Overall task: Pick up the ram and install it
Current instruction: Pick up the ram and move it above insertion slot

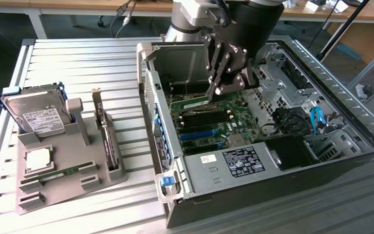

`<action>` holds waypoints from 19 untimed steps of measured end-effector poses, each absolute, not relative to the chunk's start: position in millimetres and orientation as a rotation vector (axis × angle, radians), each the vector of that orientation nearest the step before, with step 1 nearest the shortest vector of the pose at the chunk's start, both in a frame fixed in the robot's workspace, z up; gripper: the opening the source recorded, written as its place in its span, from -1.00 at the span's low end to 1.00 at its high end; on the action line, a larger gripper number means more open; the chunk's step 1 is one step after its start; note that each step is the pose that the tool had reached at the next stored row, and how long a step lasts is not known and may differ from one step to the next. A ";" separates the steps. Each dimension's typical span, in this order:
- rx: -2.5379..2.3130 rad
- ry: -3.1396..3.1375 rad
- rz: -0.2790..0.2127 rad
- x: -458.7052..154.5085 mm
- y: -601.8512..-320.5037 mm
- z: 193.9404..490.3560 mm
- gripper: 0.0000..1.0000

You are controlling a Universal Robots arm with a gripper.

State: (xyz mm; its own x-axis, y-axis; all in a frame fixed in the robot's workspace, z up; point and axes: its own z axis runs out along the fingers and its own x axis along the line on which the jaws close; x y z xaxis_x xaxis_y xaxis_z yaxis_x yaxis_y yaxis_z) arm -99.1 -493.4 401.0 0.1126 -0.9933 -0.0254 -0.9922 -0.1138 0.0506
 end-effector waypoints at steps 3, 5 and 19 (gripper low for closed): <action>2.327 -2.077 -0.082 -87.4 -488.5 399.7 -0.74; 2.328 -2.077 -0.082 -79.6 -484.9 398.7 -0.74; 2.327 -2.077 -0.082 -30.6 -450.0 391.4 -0.74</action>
State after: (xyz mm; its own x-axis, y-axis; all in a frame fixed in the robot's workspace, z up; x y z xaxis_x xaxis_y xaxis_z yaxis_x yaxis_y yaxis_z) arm -30.6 -450.0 391.4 0.1126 -0.9933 -0.0251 -0.9922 -0.1137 0.0506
